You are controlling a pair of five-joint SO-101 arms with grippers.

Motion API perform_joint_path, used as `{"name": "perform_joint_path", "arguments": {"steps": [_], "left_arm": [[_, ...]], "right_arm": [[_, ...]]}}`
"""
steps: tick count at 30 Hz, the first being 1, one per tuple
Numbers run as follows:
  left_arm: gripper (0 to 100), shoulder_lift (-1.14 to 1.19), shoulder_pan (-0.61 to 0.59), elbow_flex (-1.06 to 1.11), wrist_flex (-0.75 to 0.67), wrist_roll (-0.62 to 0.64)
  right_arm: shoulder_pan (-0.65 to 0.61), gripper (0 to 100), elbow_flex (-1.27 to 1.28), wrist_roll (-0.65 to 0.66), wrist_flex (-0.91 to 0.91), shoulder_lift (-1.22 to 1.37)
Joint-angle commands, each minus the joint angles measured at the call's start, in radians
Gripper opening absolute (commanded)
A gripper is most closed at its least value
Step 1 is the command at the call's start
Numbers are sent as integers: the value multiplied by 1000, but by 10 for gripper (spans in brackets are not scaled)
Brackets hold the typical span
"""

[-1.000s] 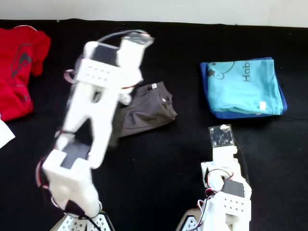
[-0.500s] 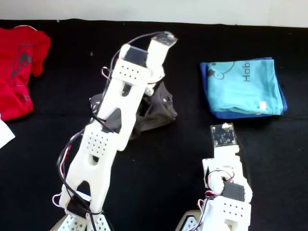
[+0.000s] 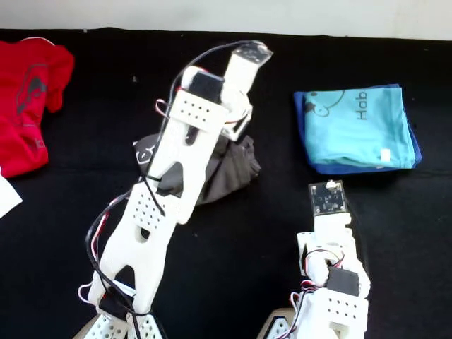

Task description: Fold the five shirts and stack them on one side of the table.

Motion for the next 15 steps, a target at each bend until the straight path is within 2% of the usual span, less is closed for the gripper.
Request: {"name": "perform_joint_path", "arguments": {"steps": [1,4,8,11,15], "left_arm": [[97,-105,-87,-39,17,9],[2,-124,-183,10,23,9],[9,-127,-239,245,23,5],[9,-128,-211,423,23,8],[9,-130,-93,555,23,9]], "right_arm": [[12,6,85,6,4,-10],[12,6,85,6,4,-10],[12,6,85,8,4,-10],[10,6,85,8,4,-10],[10,6,85,8,4,-10]]}}
